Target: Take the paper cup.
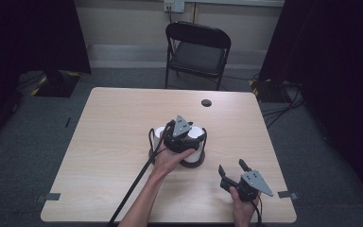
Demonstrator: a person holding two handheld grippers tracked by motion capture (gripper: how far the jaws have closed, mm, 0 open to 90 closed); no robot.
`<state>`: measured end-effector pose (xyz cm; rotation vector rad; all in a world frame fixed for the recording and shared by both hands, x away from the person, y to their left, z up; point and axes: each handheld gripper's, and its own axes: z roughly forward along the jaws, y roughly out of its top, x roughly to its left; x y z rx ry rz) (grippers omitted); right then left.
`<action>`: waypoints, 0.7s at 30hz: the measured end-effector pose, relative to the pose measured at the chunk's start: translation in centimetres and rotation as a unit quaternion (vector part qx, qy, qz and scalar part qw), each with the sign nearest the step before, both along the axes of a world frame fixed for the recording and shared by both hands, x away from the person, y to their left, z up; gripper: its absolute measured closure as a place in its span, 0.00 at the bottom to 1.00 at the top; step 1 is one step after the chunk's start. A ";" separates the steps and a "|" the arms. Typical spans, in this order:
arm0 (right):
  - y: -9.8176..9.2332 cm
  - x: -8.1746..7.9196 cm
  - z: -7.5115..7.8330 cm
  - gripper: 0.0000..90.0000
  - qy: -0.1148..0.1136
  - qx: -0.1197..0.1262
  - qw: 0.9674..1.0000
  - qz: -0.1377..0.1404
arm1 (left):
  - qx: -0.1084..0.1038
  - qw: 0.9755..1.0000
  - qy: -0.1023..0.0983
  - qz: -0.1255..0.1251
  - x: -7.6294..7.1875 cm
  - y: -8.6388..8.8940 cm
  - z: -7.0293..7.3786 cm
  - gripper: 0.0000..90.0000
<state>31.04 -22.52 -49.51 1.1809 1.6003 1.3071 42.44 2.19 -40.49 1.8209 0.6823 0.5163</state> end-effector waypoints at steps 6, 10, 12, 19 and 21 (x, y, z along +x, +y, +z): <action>0.0 0.0 0.0 0.20 0.001 0.000 1.000 0.000 | -0.012 1.000 -0.003 -0.001 -0.2 0.2 0.4 0.39; 0.0 0.0 0.0 0.20 0.002 -0.002 1.000 0.001 | -0.025 1.000 -0.010 0.000 -0.3 0.5 0.8 0.40; 0.0 0.0 0.0 0.20 0.002 -0.002 1.000 0.001 | -0.033 0.999 -0.011 0.000 -0.4 0.6 0.9 0.40; 0.0 0.0 0.0 0.20 0.003 -0.002 1.000 0.001 | -0.048 0.999 -0.015 0.000 -0.5 0.9 1.2 0.40; 0.0 0.0 0.0 0.20 0.003 -0.002 1.000 0.001 | -0.050 0.999 -0.016 0.000 -0.5 1.0 1.3 0.40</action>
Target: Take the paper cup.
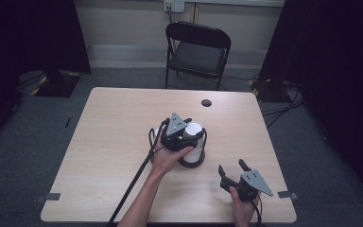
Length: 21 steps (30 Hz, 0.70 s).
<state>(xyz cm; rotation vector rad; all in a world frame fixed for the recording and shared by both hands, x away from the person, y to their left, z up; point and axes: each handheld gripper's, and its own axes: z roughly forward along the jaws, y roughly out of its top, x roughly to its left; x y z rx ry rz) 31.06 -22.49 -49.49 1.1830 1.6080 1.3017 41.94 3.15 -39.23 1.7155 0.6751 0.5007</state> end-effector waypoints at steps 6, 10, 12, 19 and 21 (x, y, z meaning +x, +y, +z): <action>0.0 0.0 0.0 0.20 0.000 0.000 1.000 -0.001 | -0.006 1.000 -0.005 0.003 -0.2 0.1 0.3 0.40; 0.0 0.0 0.0 0.20 0.000 -0.001 1.000 0.000 | -0.020 1.000 -0.012 0.006 -0.3 0.4 0.6 0.40; 0.0 0.0 0.0 0.20 0.000 0.000 1.000 0.001 | -0.023 1.000 -0.013 0.007 -0.4 0.6 0.8 0.40; 0.0 0.0 0.0 0.20 0.000 0.001 1.000 0.000 | -0.035 0.999 -0.012 0.009 -0.5 0.9 1.3 0.40; 0.0 0.0 0.0 0.20 0.000 0.001 1.000 0.000 | -0.039 0.999 -0.015 0.013 -0.5 1.0 1.5 0.40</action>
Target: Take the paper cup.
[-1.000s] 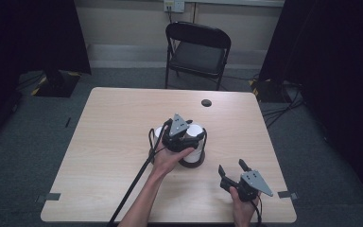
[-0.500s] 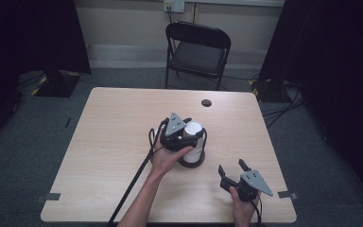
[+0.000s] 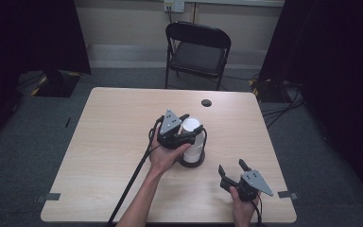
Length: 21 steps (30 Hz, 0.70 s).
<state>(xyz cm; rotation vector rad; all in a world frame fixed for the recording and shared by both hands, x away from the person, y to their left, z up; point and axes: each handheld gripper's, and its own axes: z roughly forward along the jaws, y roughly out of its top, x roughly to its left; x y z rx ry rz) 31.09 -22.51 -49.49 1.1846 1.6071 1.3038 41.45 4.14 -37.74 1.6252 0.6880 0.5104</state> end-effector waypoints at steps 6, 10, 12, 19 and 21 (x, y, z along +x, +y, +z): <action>0.0 0.0 0.0 0.20 0.001 -0.001 1.000 -0.001 | -0.007 1.000 -0.007 0.003 -0.1 0.4 0.5 0.40; 0.0 0.0 0.0 0.20 0.000 -0.001 1.000 -0.001 | -0.001 1.000 -0.014 0.004 -0.6 0.2 0.9 0.40; 0.0 0.0 0.0 0.20 0.000 -0.001 1.000 -0.001 | -0.003 1.000 -0.017 0.004 -0.8 0.3 1.1 0.40; 0.1 0.0 0.0 0.20 -0.001 -0.003 1.000 -0.001 | -0.017 1.000 -0.021 0.008 -0.8 0.6 1.5 0.40; 0.1 0.1 0.0 0.20 0.002 -0.001 1.000 0.000 | -0.018 1.000 -0.022 0.009 -0.8 0.7 1.6 0.40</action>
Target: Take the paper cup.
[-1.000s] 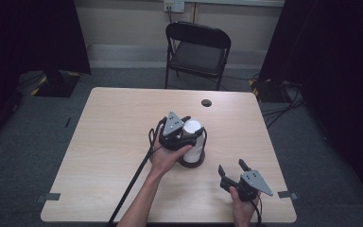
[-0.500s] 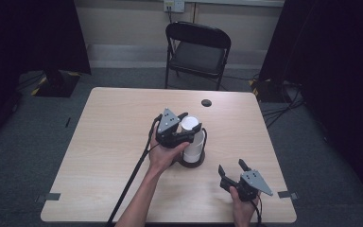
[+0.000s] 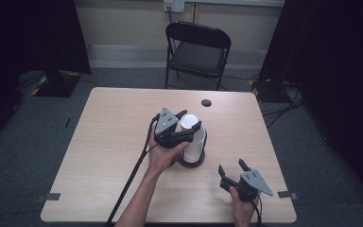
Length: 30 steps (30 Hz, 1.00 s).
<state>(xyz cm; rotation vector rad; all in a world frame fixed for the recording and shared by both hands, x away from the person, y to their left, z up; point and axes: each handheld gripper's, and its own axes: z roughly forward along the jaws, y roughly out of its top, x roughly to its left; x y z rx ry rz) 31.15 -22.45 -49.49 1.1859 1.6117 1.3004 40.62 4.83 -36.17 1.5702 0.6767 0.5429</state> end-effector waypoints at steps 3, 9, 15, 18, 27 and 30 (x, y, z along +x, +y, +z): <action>0.0 0.0 0.0 0.20 0.000 0.001 1.000 0.000 | -0.009 1.000 -0.001 0.004 -0.1 0.2 0.2 0.40; 0.0 0.0 0.0 0.20 0.002 0.000 1.000 -0.003 | -0.018 1.000 -0.008 0.004 -0.5 0.8 0.7 0.40; 0.0 0.1 0.0 0.20 0.005 -0.001 1.000 -0.003 | -0.031 0.999 -0.009 0.002 -0.7 1.5 1.0 0.40; 0.0 0.1 0.0 0.20 0.005 -0.003 1.000 -0.003 | -0.036 0.999 -0.010 -0.001 -1.0 1.7 1.2 0.40; 0.1 0.1 0.0 0.20 0.003 -0.004 1.000 -0.003 | -0.061 0.998 0.002 -0.013 -2.1 2.4 1.0 0.40; 0.1 0.1 0.0 0.20 0.003 -0.005 1.000 -0.003 | -0.062 0.998 0.001 -0.016 -2.5 2.5 1.0 0.40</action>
